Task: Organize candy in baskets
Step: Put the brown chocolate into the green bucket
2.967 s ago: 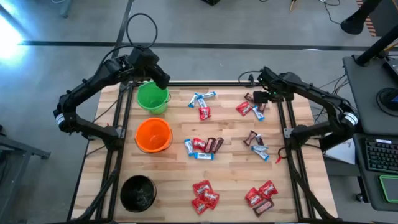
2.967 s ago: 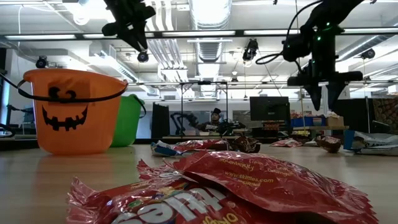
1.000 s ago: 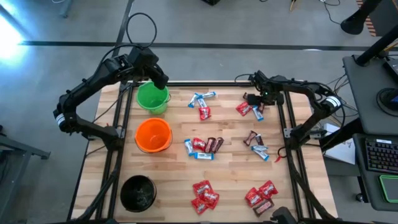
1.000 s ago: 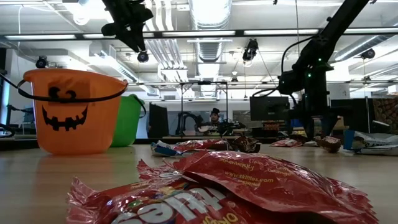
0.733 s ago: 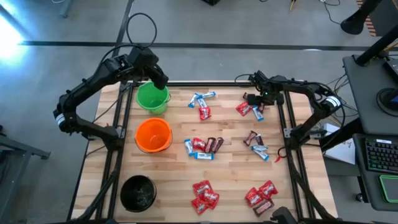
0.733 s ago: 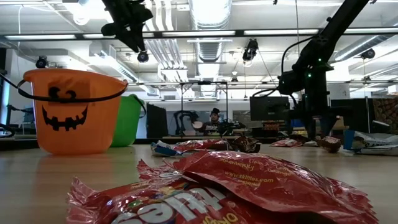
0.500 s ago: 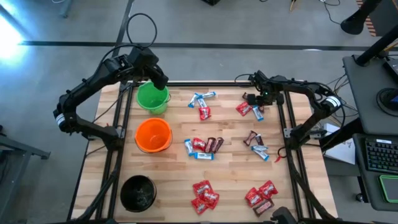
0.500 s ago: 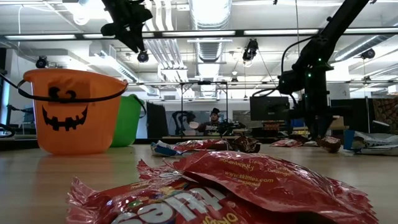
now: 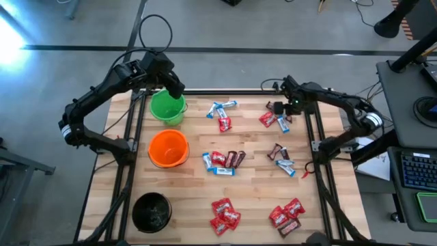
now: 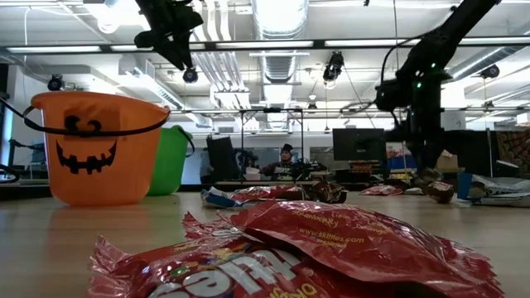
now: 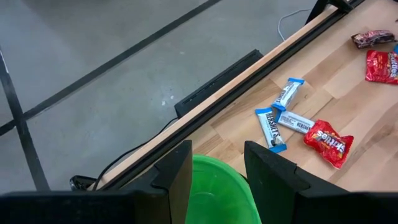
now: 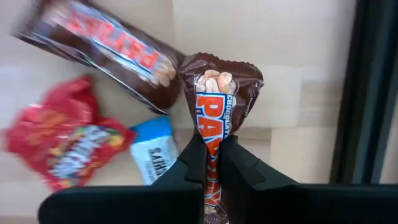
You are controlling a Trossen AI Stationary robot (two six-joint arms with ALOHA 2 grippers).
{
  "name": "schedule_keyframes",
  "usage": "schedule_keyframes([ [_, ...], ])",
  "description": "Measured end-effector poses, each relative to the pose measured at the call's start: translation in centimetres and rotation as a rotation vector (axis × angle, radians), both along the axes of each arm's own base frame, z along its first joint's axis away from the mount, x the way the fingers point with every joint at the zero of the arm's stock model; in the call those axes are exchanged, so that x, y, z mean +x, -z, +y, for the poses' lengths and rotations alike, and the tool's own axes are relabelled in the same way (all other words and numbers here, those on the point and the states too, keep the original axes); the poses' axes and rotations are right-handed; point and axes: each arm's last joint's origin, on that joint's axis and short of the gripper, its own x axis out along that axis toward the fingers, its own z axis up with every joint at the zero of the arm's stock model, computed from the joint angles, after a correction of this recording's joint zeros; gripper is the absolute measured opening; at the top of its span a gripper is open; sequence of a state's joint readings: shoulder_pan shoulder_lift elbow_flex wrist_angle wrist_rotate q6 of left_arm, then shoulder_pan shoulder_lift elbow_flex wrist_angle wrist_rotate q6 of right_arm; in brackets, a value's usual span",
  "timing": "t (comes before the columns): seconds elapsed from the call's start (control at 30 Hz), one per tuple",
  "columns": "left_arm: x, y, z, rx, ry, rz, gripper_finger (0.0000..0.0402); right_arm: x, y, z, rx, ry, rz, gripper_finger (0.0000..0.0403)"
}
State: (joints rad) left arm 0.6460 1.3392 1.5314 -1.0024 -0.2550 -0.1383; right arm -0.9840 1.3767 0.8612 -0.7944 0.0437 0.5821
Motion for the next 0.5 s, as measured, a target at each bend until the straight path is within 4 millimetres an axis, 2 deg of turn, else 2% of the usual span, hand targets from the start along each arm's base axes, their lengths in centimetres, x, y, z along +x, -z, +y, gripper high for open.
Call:
schedule_keyframes([
  [0.23,0.5,-0.4,0.2,0.023,0.024,-0.07,0.013,-0.6,-4.5,1.7,-0.129,0.011,-0.237,0.0015],
  [0.5,2.8,-0.6,1.0,-0.038,0.235,-0.269,0.013,-0.9,-10.0,4.5,-0.352,-0.019,-0.571,0.0015],
])
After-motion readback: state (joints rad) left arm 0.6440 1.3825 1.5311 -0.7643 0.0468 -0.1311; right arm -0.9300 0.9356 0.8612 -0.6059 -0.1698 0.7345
